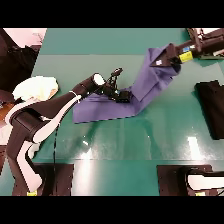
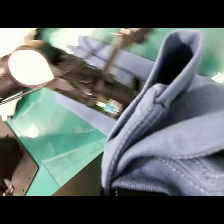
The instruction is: Fold the shirts.
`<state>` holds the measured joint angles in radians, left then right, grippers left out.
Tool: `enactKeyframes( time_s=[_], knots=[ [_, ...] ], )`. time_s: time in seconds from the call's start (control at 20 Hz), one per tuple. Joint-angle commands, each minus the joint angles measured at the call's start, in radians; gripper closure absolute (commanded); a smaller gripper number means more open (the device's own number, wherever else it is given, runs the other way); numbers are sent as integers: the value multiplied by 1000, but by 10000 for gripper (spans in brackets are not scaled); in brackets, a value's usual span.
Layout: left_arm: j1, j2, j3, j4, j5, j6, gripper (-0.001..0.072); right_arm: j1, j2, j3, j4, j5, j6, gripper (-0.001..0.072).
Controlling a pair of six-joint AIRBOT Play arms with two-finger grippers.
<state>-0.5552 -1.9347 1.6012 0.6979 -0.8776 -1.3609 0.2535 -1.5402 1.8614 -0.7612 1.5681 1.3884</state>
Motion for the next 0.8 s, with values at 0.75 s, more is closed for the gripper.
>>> enactKeyframes(
  time_s=[0.75],
  knots=[
    [406,459,26,446,-367,-1,686,306,-89,23,1,-174,-31,697]
  ],
)
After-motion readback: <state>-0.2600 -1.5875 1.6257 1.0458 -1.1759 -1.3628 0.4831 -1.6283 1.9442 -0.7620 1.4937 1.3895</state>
